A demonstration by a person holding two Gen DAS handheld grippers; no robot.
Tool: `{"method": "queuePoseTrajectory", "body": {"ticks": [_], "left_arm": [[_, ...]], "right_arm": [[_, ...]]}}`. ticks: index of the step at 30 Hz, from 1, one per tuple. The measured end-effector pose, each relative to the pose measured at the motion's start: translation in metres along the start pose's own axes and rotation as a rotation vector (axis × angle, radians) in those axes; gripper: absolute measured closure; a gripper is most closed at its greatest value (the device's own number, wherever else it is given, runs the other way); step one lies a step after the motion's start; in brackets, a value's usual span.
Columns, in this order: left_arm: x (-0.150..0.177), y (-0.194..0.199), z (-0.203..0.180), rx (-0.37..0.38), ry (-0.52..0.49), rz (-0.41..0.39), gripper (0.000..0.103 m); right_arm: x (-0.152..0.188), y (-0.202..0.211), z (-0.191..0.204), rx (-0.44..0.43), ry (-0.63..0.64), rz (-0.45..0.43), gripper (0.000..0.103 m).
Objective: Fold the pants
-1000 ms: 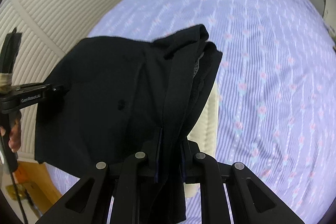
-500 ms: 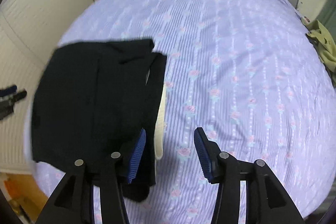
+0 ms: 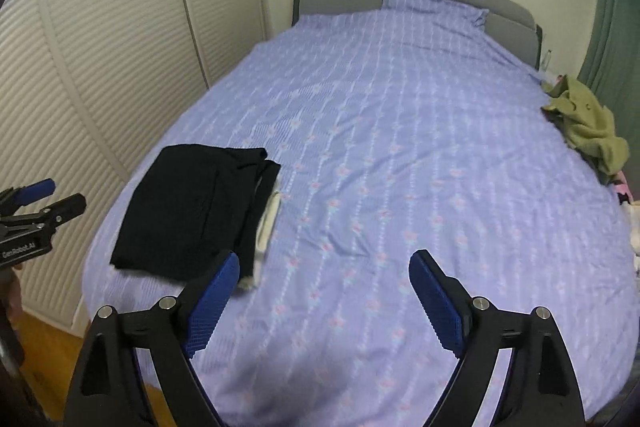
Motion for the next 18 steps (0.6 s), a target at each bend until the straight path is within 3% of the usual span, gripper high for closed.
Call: {"method": "queuePoseTrajectory", "body": {"ticks": [11,18], "left_arm": [[0.051,0.098,-0.139,0.035,-0.003,-0.06,0.002],[0.079,0.137,-0.208,0.06,-0.006,-0.086,0.002]], "right_arm": [[0.066,0.115,-0.078,-0.014,-0.028,-0.086,0.014],[0.112,0.162,-0.128,0.008,-0.037,-0.098,0.014]]}}
Point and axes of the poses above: each gripper's, at about its wrist camera, not at the fingertips, and y roughly against the way its jaws point, z to its left, x to its underside, the point moved 7 cm from there along -y, roughly the way its jaws point, and after that the axes turned 2 degrees about -y, right-handed, at the moved point
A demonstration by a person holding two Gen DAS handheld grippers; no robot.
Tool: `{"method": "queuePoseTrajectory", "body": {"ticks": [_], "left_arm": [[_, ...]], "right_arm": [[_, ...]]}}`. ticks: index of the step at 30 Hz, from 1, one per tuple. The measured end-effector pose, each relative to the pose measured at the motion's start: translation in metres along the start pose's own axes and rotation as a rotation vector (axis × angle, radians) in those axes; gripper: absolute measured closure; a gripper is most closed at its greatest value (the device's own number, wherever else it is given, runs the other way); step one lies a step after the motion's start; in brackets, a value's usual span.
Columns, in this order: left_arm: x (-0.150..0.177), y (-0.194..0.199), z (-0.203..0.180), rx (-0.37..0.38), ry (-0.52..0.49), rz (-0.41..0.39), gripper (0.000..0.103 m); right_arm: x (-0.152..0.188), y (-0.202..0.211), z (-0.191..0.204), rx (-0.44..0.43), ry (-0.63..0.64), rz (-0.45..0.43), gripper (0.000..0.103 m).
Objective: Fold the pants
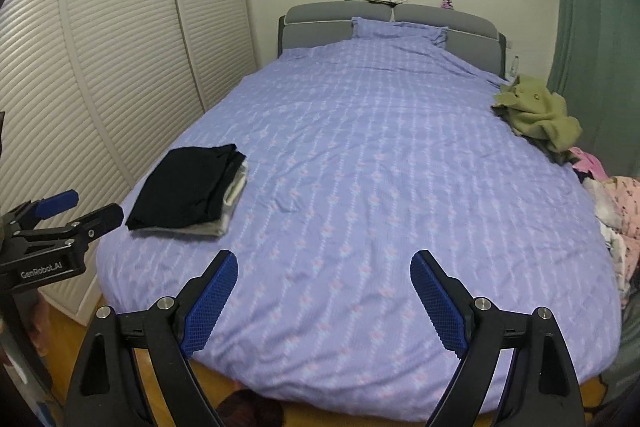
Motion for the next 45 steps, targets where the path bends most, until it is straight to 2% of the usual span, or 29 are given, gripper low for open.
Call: {"method": "queuePoseTrajectory", "body": {"ticks": [8,16,22,28,32,45], "left_arm": [[0.016,0.024,-0.051,0.016,-0.102,0.001,0.002],[0.015,0.045,-0.071,0.049,-0.099,-0.006,0.002],[0.012,0.061,-0.078,0.066,-0.089,-0.043,0.002],[0.014,0.071,-0.086,0.044,-0.113,-0.072,0.002],[0.015,0.076,-0.085,0.037,-0.092,-0.101,0.002],[0.016,0.074,-0.09,-0.007,-0.112,-0.091,0.001]], "right_arm": [[0.025,0.04,-0.039,0.036,-0.042,0.002,0.014],[0.028,0.065,-0.052,0.042,-0.068,-0.031,0.014],[0.028,0.079,-0.062,0.046,-0.08,-0.057,0.014],[0.03,0.086,-0.07,0.043,-0.083,-0.068,0.014],[0.031,0.087,-0.07,0.041,-0.081,-0.069,0.014],[0.032,0.087,-0.072,0.046,-0.083,-0.062,0.014]]}}
Point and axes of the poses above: each gripper's, at about its wrist camera, not at the fingertips, and y roughly against the way its jaws point, z to its left, x to its underside, the point moved 7 cm from there along -y, roughly the way its jaws point, and after that the axes turned 2 degrees about -y, right-handed, at the moved point
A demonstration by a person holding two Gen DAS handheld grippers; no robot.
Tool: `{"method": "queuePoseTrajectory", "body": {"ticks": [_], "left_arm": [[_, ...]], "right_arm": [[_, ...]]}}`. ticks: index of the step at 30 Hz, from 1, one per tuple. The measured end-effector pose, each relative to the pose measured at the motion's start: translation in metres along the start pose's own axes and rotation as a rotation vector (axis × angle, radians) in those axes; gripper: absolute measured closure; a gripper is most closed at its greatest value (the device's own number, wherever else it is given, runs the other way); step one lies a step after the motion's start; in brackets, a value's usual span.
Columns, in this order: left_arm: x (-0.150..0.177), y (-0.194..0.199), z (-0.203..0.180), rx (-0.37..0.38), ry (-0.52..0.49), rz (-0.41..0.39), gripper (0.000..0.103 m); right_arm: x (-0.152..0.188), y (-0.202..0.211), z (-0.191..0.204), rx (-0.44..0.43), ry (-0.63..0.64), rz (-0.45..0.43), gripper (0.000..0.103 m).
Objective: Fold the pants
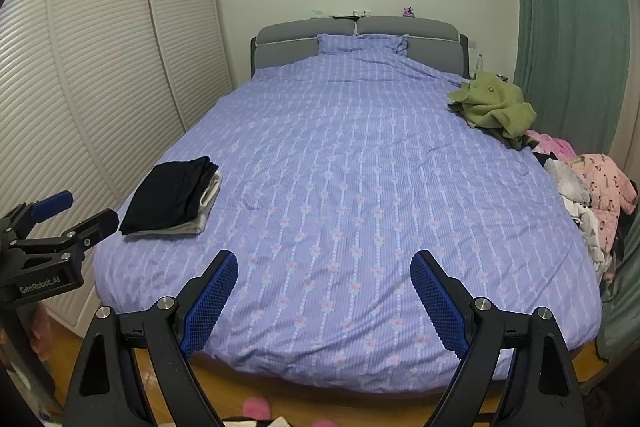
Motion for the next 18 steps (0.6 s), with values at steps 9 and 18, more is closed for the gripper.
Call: {"method": "queuePoseTrajectory", "body": {"ticks": [9,18], "left_arm": [[-0.001,-0.005,-0.003,0.005,-0.003,0.007,0.001],[-0.006,-0.006,-0.006,0.022,-0.009,0.0,0.001]], "right_arm": [[-0.002,-0.001,-0.012,0.009,0.006,0.005,0.014],[-0.002,-0.004,-0.018,0.014,-0.002,0.008,0.014]]}}
Point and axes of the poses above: each gripper's, at about its wrist camera, not at the fingertips, and y roughly against the way its jaws point, z to its left, x to its underside, the point moved 7 cm from there along -y, roughly the way its jaws point, and after that the axes turned 2 degrees about -y, right-handed, at the moved point
